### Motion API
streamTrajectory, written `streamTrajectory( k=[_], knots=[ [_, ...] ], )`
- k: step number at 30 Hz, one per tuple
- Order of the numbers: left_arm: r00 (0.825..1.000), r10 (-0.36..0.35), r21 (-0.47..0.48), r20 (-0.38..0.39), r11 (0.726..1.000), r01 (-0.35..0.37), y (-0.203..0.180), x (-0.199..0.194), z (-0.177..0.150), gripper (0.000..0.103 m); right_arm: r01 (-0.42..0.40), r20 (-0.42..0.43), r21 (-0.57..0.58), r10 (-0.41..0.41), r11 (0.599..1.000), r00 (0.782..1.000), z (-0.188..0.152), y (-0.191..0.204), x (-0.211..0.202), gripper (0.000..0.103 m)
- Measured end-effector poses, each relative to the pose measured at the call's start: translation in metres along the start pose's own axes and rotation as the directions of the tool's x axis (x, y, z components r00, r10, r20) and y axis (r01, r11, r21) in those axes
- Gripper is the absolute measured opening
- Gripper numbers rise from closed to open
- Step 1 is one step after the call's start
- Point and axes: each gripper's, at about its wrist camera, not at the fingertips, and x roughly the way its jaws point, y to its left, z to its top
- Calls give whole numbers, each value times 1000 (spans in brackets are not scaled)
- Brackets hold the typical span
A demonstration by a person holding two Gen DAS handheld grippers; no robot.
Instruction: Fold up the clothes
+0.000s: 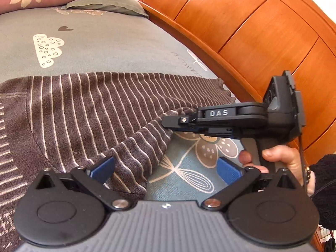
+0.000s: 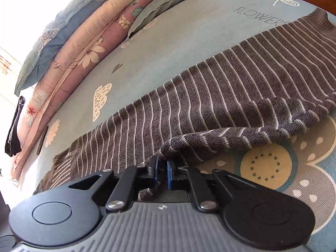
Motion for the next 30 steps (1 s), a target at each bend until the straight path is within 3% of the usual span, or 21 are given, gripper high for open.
streamTrajectory(
  k=[5, 7, 13, 15, 16, 18, 24, 30],
  knots=[
    [997, 28, 44, -66, 999, -26, -2, 19, -12, 102, -1, -19, 36, 2, 999, 1000, 1, -4, -4, 14],
    [997, 30, 66, -65, 997, -26, -6, 19, -12, 102, -36, -49, 88, 40, 995, 998, -2, -10, -6, 29],
    [998, 4, 19, -58, 1000, -3, 0, 17, -13, 102, -127, -74, 176, 142, 976, 987, -15, -16, -9, 43],
    [998, 9, 24, -61, 1000, -7, -1, 18, -13, 102, -113, -84, 132, 125, 985, 989, -16, -9, -7, 39],
    [998, 11, 24, -63, 1000, -10, -1, 19, -13, 102, -92, -92, 99, 101, 991, 991, -16, -5, -6, 22],
    [997, 0, 20, -71, 1000, 2, -3, 18, -12, 102, -56, -121, 52, 62, 997, 991, -17, 2, -5, 9],
    [997, 0, 25, -75, 1000, 2, -8, 12, -14, 102, -35, -175, 66, 46, 997, 984, -27, 0, -25, 9],
    [998, -15, 13, -65, 1000, 16, -11, -5, -19, 102, -142, -150, 228, 179, 963, 972, -35, -13, -20, 34]
  ],
)
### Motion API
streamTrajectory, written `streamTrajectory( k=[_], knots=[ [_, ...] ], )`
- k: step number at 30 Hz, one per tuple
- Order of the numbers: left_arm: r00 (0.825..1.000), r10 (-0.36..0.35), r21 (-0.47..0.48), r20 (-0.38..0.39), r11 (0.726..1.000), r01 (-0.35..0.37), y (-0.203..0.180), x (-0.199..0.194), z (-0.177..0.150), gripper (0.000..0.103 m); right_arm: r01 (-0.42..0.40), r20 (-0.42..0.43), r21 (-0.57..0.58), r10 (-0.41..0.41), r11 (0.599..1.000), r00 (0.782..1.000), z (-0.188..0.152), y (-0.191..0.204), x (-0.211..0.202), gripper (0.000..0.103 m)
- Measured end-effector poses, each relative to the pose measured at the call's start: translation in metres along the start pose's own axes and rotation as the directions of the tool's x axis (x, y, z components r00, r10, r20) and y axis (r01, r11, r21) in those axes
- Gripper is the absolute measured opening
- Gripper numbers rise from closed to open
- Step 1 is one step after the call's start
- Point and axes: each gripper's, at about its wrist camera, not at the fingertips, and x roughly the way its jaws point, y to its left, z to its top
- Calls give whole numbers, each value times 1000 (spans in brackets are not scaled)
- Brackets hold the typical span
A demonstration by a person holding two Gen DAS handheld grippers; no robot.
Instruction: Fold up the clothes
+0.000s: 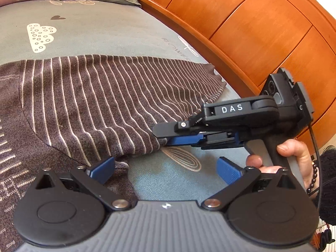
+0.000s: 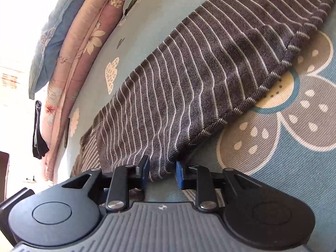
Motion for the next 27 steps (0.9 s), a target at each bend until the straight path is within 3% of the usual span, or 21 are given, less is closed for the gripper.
streamTrajectory(
  k=[3, 5, 6, 7, 8, 16, 21, 25, 27],
  knots=[
    [1000, 11, 5, -21, 1000, -11, 2, 0, -3, 102, -46, 14, -12, 46, 999, 999, -4, 2, 8, 43],
    [999, 19, -11, -36, 1000, -20, 5, 4, -5, 102, -53, 20, -31, 54, 998, 998, -6, 7, 12, 43],
    [999, 16, -17, -38, 1000, -17, 7, 6, -6, 102, -44, 26, -43, 46, 998, 999, -6, 10, 11, 33],
    [999, 20, -19, -30, 1000, -21, 7, 7, -6, 102, -45, 30, -53, 47, 998, 998, -5, 12, 11, 16],
    [1000, 19, -21, -25, 1000, -19, 6, 9, -5, 102, -66, 30, -50, 67, 997, 997, -2, 13, 8, 12],
    [1000, 18, -66, 19, 998, -16, 7, 16, -1, 102, -187, 9, 44, 187, 981, 982, 13, 8, -12, 9],
    [1000, 16, -50, 12, 999, -15, 2, -1, -9, 102, -136, 0, -36, 136, 990, 991, 3, 6, -12, 34],
    [1000, 19, -55, 16, 998, -18, 2, -9, -13, 102, -65, -48, -199, 56, 978, 997, -11, 25, 10, 44],
    [1000, 19, -61, 18, 998, -18, 4, -9, -13, 102, -41, -46, -275, 30, 960, 999, -17, 35, 18, 44]
  ],
)
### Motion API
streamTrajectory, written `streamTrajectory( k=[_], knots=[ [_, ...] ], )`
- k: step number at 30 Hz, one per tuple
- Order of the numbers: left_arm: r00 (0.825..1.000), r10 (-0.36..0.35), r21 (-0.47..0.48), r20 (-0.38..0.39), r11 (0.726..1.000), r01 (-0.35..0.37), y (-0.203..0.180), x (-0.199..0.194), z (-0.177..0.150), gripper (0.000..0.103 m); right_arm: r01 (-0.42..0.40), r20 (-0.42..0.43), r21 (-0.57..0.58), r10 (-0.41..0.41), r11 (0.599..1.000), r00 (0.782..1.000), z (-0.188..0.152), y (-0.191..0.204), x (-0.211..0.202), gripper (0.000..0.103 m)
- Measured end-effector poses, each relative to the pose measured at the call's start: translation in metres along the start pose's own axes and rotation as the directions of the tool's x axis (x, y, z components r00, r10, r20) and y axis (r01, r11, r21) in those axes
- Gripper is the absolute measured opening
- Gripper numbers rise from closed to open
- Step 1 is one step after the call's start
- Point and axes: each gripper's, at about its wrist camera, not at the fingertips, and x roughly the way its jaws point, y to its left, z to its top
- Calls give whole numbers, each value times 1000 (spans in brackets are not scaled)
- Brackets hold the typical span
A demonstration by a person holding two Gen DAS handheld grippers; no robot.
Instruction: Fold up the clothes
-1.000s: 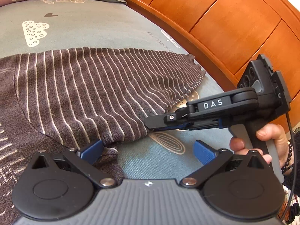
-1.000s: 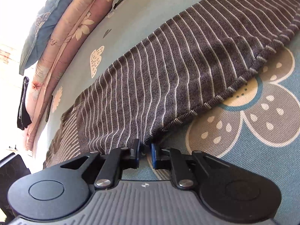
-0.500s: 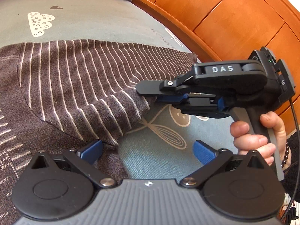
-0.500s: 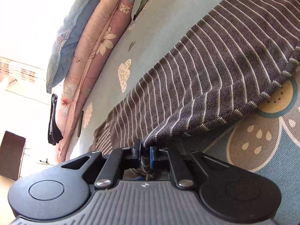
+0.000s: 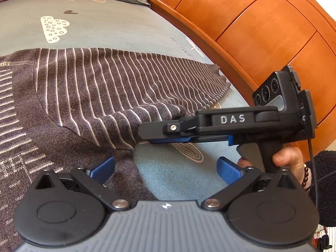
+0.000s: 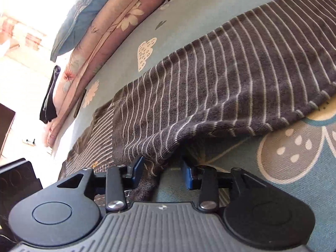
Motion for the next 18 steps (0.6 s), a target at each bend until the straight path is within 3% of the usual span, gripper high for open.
streamTrajectory(
  k=[2, 3, 4, 5, 8, 11, 14, 18],
  knots=[
    [1000, -2, -9, 1, 1000, 2, 2, 2, 0, 102, 38, 18, -88, -37, 995, 999, 0, 13, 6, 44],
    [1000, -4, -16, 1, 1000, 4, 4, 5, 1, 102, 41, 16, -106, -40, 994, 999, 1, 17, 8, 37],
    [1000, -6, -23, 1, 1000, 6, 6, 7, 1, 102, 32, 0, -116, -32, 993, 999, 3, 18, 10, 16],
    [1000, -8, -29, 1, 1000, 8, 8, 10, 1, 102, 32, -21, -124, -35, 992, 999, 5, 19, 12, 6],
    [999, 4, -35, 42, 999, -2, 11, 17, 2, 102, 2, -69, -132, -12, 991, 998, 8, 20, 8, 6],
    [998, 23, 47, 57, 999, -26, 4, 25, 7, 102, 11, -88, -143, -24, 990, 996, 6, 16, 2, 6],
    [998, 41, 107, 37, 993, -45, -5, 28, 10, 102, 21, -104, -112, -33, 994, 994, 3, 7, 0, 6],
    [1000, 30, 88, -2, 996, -30, -2, 9, 2, 102, 16, -107, -105, -27, 994, 994, -1, 5, -1, 12]
  ],
)
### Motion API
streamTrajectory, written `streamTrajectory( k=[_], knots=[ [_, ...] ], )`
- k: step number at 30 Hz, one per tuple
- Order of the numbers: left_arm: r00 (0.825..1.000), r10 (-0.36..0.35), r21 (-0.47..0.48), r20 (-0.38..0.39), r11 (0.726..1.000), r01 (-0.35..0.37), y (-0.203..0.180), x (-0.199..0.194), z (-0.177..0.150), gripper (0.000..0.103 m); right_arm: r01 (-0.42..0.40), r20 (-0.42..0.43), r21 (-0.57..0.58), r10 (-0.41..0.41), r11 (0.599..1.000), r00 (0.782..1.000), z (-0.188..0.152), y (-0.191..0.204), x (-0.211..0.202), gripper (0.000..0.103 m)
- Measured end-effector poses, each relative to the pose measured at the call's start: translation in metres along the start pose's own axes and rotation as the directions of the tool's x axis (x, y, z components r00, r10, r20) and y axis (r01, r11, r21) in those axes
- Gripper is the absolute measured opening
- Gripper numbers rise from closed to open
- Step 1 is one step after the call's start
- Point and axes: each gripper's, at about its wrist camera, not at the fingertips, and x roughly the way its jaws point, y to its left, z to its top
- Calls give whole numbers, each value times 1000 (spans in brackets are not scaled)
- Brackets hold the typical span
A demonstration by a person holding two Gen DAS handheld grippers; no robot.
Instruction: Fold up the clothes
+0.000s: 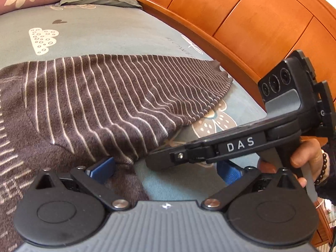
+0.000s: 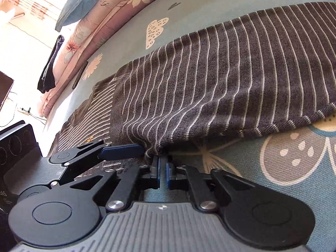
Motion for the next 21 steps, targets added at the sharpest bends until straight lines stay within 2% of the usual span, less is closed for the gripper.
streamTrajectory(
  k=[3, 7, 8, 10, 11, 13, 15, 21],
  knots=[
    [1000, -18, -34, -13, 999, 18, 2, -10, -9, 102, 10, 56, 3, -10, 1000, 998, -1, 1, -2, 31],
    [999, -36, -74, -5, 997, 35, 3, -10, -12, 102, -18, 84, 63, 13, 998, 996, 3, -5, 7, 34],
    [999, -39, -88, -1, 995, 39, 3, -9, -12, 102, -35, 79, 73, 29, 997, 996, 5, -6, 10, 34],
    [999, -47, -104, 8, 993, 47, 4, -6, -12, 102, -85, 63, 91, 80, 992, 995, 8, -6, 11, 15],
    [999, -48, -109, 13, 993, 49, 5, -5, -12, 102, -109, 60, 98, 103, 989, 993, 9, -6, 10, 13],
    [998, -50, -115, 24, 992, 52, 6, -2, -12, 102, -169, 45, 115, 165, 979, 985, 10, -5, 7, 12],
    [998, -52, -116, 37, 992, 56, 6, 2, -10, 102, -195, 30, 117, 193, 974, 981, 10, -4, 4, 12],
    [995, -48, -101, 85, 993, 56, 11, 10, -6, 102, -216, -73, 98, 223, 971, 972, 8, -6, 8, 12]
  ],
)
